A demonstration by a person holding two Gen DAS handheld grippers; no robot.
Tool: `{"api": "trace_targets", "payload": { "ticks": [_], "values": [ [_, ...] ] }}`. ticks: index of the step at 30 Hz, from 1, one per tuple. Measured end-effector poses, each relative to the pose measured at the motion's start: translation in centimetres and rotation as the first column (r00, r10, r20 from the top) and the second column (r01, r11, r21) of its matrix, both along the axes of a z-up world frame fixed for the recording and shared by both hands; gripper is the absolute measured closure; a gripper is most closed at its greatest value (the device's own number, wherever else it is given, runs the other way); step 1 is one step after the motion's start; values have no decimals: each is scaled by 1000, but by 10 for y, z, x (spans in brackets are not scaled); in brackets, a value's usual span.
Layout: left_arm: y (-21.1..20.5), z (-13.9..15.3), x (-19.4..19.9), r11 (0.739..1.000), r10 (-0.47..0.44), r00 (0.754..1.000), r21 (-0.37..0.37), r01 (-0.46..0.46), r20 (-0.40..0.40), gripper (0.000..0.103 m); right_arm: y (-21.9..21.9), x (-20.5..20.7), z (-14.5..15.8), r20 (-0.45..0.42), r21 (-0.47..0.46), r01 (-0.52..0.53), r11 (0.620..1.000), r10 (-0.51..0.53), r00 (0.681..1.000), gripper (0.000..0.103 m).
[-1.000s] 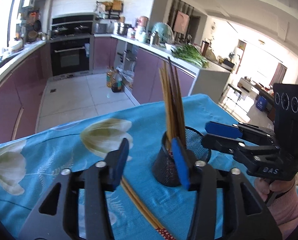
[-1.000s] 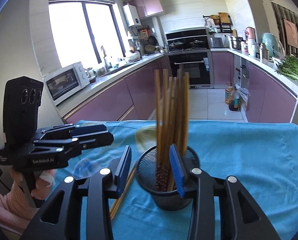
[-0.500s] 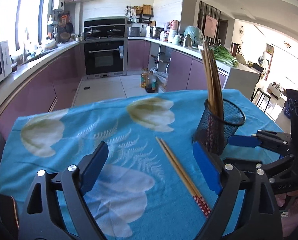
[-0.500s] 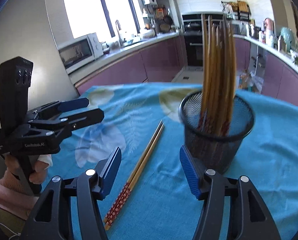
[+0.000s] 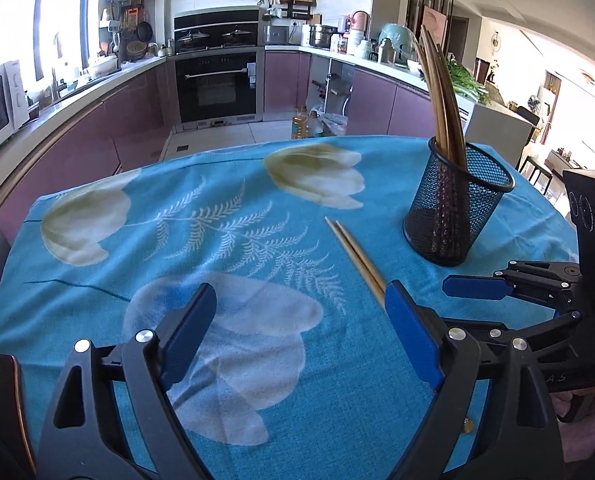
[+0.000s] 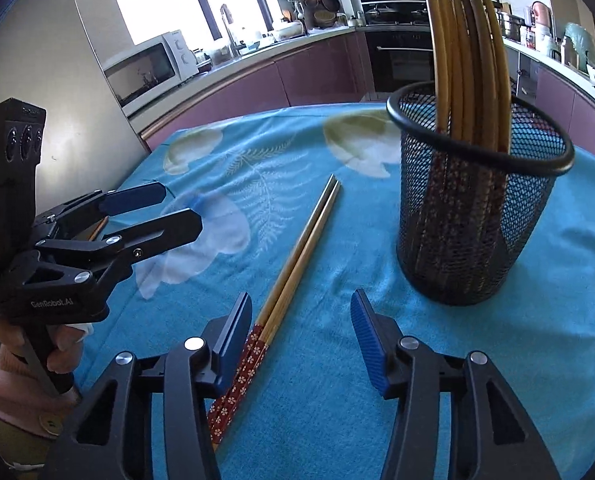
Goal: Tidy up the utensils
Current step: 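Withdraw both open tools back over the last two chopsticks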
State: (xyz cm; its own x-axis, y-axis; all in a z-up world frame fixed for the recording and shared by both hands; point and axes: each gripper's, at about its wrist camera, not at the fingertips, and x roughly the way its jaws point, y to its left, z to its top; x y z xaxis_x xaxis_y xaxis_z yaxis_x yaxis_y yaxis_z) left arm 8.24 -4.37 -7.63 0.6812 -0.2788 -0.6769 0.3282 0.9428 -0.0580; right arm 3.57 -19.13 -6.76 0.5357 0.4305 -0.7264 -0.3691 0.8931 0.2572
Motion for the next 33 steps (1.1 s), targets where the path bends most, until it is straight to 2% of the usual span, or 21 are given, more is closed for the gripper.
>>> {"api": "trace_targets", "payload": {
  "ticks": [14, 22, 33],
  "values": [
    [-8, -13, 7, 1000, -19, 999, 8, 20, -42, 19, 12, -1, -8, -2, -65, 0, 998, -1, 1000, 61],
    [-14, -16, 11, 999, -39, 998, 18, 40, -53, 19, 5, -2, -7, -12, -71, 9, 997, -10, 1000, 69],
    [-43, -33, 23, 990, -123, 982, 51, 131, -144, 30, -12, -3, -8, -30, -36, 29, 999, -30, 999, 71]
  ]
}}
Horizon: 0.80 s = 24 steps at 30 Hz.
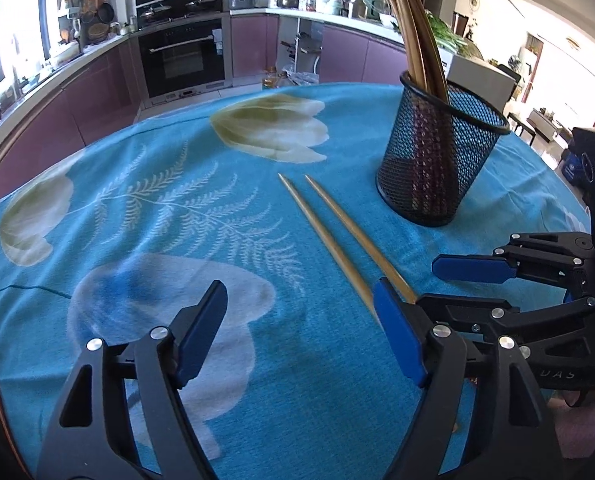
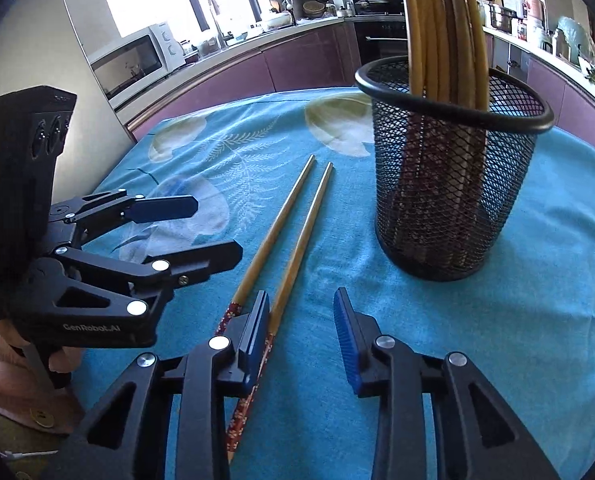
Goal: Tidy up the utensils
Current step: 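Withdraw both open tools back over the last two chopsticks, then close the left tool on a chopstick while the right tool grasps the other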
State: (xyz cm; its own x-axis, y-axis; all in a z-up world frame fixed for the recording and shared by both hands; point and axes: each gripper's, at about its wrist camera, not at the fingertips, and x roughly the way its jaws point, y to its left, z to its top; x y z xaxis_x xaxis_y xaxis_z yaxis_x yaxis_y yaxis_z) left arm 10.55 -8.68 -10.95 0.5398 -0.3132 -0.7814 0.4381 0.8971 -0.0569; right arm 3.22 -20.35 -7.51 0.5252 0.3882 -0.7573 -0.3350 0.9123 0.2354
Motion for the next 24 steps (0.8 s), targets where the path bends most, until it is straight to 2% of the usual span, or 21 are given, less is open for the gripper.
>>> {"api": "trace_targets", "payload": {
  "ticks": [5, 9, 12, 14, 20, 24],
  "values": [
    [-12, -7, 6, 999, -32, 999, 17, 33, -31, 38, -2, 0, -1, -1, 8, 1, 1000, -1, 1000, 71],
    [-17, -11, 10, 999, -41, 998, 31, 42, -45, 41, -2, 0, 0, -2, 9, -2, 1000, 2, 1000, 71],
    [-18, -10, 8, 998, -48, 997, 33, 50, -53, 49, -2, 0, 0, -2, 9, -1, 1000, 1, 1000, 71],
    [-17, -9, 7, 998, -52, 997, 31, 54, -61, 58, -2, 1, 0, -3, 8, -3, 1000, 3, 1000, 71],
    [-6, -8, 4, 1000, -30, 996, 0, 30, -89, 72, 1, 6, 0, 1, 2, -3, 1000, 3, 1000, 71],
    [-1, -7, 4, 1000, -25, 995, -7, 25, -100, 73, 4, 12, 0, 3, 1, -4, 1000, 4, 1000, 71]
  ]
}}
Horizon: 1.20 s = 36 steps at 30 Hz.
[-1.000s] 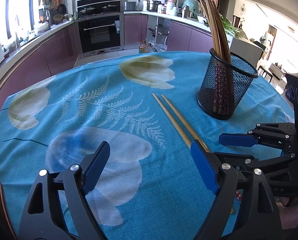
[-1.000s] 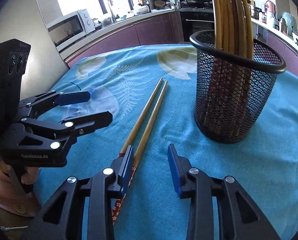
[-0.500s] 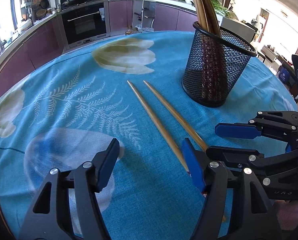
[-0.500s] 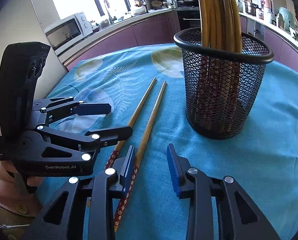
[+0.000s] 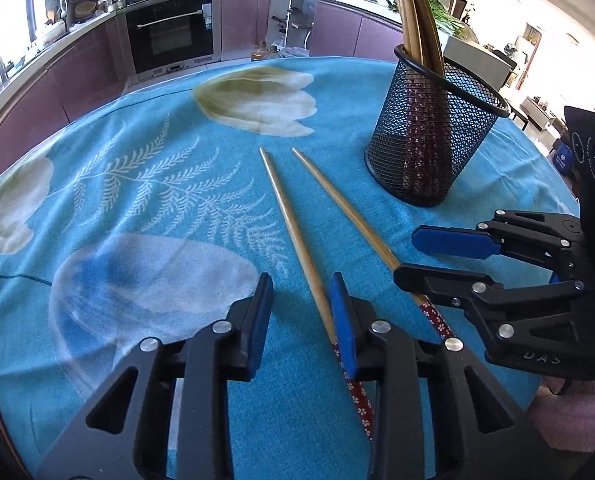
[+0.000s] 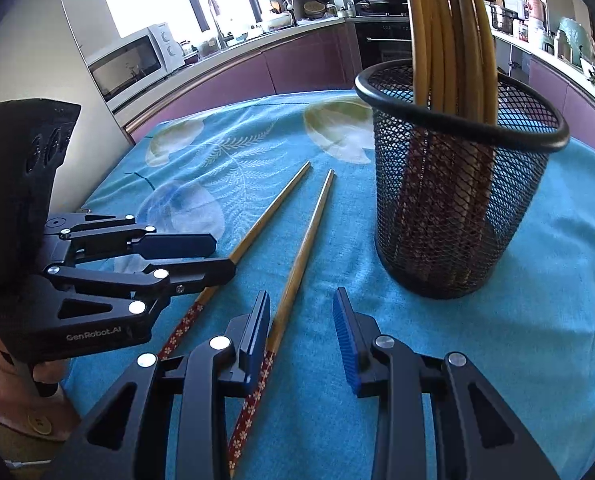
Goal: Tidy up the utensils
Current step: 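Close the left tool on a chopstick while the right tool grasps the other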
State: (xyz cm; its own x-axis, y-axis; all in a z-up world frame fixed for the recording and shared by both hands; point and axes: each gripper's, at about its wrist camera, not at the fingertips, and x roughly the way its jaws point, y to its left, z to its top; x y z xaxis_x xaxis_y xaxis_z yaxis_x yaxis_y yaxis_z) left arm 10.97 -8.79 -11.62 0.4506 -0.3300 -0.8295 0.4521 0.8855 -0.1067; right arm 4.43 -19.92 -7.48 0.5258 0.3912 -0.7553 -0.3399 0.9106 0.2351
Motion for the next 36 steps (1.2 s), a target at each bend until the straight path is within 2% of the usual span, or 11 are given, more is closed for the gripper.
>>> {"api": "trace_targets", "payload": {
  "ticks": [8, 11, 18, 28, 36],
  "values": [
    [-6, 0, 15, 1000, -6, 1000, 12, 6, 1, 73, 9, 11, -1, 6, -13, -1, 1000, 1, 1000, 75],
    [-8, -1, 21, 1000, -11, 1000, 13, 11, 2, 73, 9, 15, -2, 3, -9, 10, 1000, -10, 1000, 81],
    [-6, -2, 22, 1000, 8, 1000, -13, -8, -4, 88, 6, 15, -3, -15, 30, 24, 999, -23, 1000, 94],
    [7, -2, 10, 997, 57, 998, -47, -58, -14, 95, -7, 6, -1, -38, 114, 37, 993, -33, 999, 97],
    [6, -1, -7, 999, 19, 1000, -50, -20, -20, 96, 4, 4, 1, -37, 95, -4, 995, 8, 999, 97]
  ]
}}
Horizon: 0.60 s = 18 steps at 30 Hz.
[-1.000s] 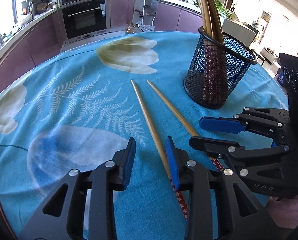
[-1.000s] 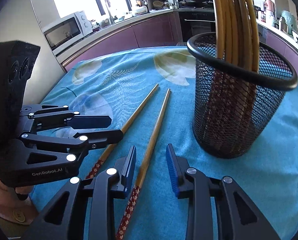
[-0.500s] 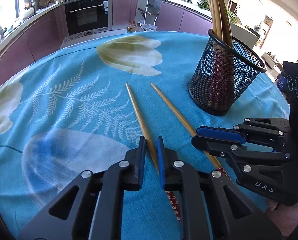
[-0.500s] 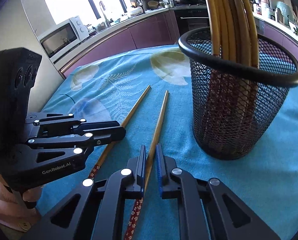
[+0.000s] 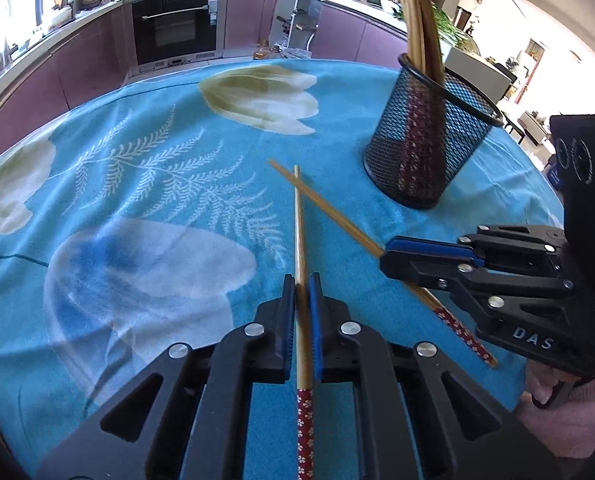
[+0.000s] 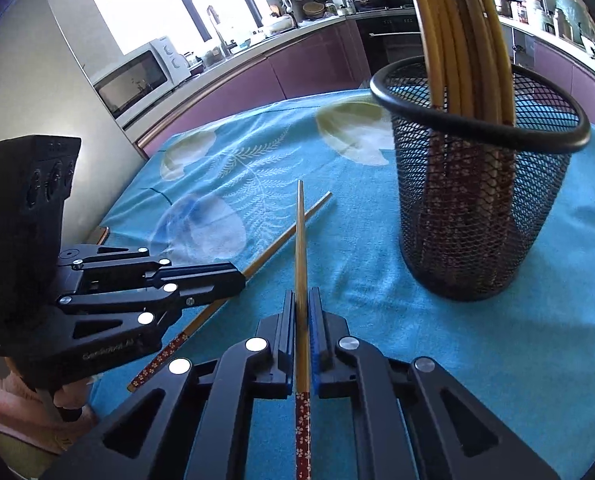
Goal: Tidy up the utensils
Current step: 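Close the left tool on a chopstick while the right tool grasps the other, then lift both chopsticks upright and carry them above the mesh cup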
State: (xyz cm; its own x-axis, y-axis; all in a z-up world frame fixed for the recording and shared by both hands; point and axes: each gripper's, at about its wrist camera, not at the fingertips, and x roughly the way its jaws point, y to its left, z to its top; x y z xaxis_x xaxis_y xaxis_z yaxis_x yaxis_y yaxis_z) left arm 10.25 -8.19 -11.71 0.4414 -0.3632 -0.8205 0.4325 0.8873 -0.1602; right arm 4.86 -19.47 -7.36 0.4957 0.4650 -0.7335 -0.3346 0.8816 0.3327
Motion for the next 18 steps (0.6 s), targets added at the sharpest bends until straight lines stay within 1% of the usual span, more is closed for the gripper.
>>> {"api": "trace_targets", "payload": {
  "ticks": [2, 3, 7, 8, 11, 13, 15, 16, 18],
  "values": [
    [-1, -1, -1, 1000, -6, 1000, 8, 6, 1, 95, 5, 1, -2, 1, -26, -5, 1000, 5, 1000, 97],
    [-2, -1, 0, 1000, -12, 1000, 12, 12, -1, 95, 7, 1, -3, 0, -44, -10, 999, 10, 1000, 94],
    [-4, -3, 3, 999, -25, 1000, 27, 25, 3, 84, 13, -1, -2, 16, -84, -23, 996, 25, 1000, 92],
    [-5, -3, 4, 999, -28, 1000, 30, 28, 7, 84, 14, -2, -3, 19, -89, -24, 996, 25, 1000, 92],
    [-9, -4, 7, 999, -34, 999, 43, 33, 15, 84, 14, -1, -5, 24, -87, -18, 996, 20, 1000, 92],
    [-12, -4, 9, 998, -36, 999, 48, 35, 20, 84, 13, 0, -5, 26, -87, -9, 996, 12, 1000, 97],
    [-14, -4, 11, 998, -30, 999, 57, 28, 25, 89, 12, 1, -5, 24, -81, -6, 997, 8, 1000, 97],
    [-14, -4, 12, 998, -26, 999, 59, 24, 27, 93, 13, 1, -6, 24, -79, -4, 997, 6, 1000, 97],
    [-13, -4, 12, 999, -19, 1000, 49, 17, 25, 95, 11, 1, -4, 27, -75, -2, 997, 4, 1000, 97]
  ]
}}
